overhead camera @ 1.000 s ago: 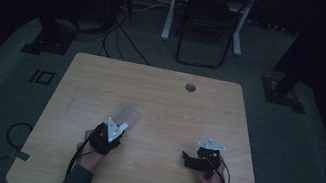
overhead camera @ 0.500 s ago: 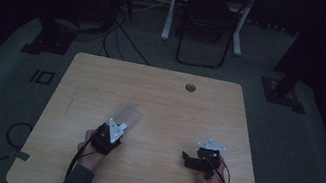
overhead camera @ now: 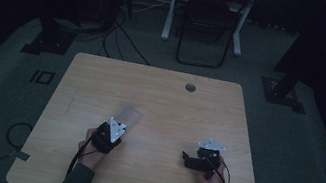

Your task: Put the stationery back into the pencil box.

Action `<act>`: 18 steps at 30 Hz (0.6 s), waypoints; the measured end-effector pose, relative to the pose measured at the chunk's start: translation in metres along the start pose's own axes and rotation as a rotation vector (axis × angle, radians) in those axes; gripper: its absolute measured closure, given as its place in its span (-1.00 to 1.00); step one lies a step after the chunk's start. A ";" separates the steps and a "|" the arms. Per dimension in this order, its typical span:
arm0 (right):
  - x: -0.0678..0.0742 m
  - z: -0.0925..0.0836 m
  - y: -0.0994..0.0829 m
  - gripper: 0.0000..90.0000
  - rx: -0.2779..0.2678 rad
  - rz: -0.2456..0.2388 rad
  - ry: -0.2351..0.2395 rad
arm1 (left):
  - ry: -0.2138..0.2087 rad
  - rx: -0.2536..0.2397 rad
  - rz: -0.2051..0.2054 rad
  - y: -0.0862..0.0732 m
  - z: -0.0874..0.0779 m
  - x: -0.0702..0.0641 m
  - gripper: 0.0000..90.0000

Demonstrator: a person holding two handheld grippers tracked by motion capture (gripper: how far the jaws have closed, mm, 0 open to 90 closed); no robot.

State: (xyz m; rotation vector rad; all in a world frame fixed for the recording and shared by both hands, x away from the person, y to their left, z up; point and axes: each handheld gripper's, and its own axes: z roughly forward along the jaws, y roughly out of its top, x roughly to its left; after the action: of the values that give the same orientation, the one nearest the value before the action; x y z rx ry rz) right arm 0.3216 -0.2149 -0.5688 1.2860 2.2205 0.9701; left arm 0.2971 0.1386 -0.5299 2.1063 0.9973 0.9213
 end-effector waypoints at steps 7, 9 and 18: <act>0.000 0.000 0.000 -0.72 0.000 -0.002 0.002 | -0.023 -0.058 -0.024 -0.006 -0.023 0.009 0.59; 0.000 0.000 0.000 -0.72 0.000 -0.002 0.003 | -0.018 -0.049 -0.020 -0.012 -0.031 0.011 0.62; 0.000 0.000 0.000 -0.72 0.000 -0.002 0.003 | -0.029 -0.023 -0.008 -0.025 -0.045 0.006 0.64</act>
State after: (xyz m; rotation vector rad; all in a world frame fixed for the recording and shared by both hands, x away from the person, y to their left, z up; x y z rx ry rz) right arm 0.3209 -0.2148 -0.5688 1.2833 2.2233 0.9725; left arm 0.2546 0.1673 -0.5212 2.0892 0.9759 0.8918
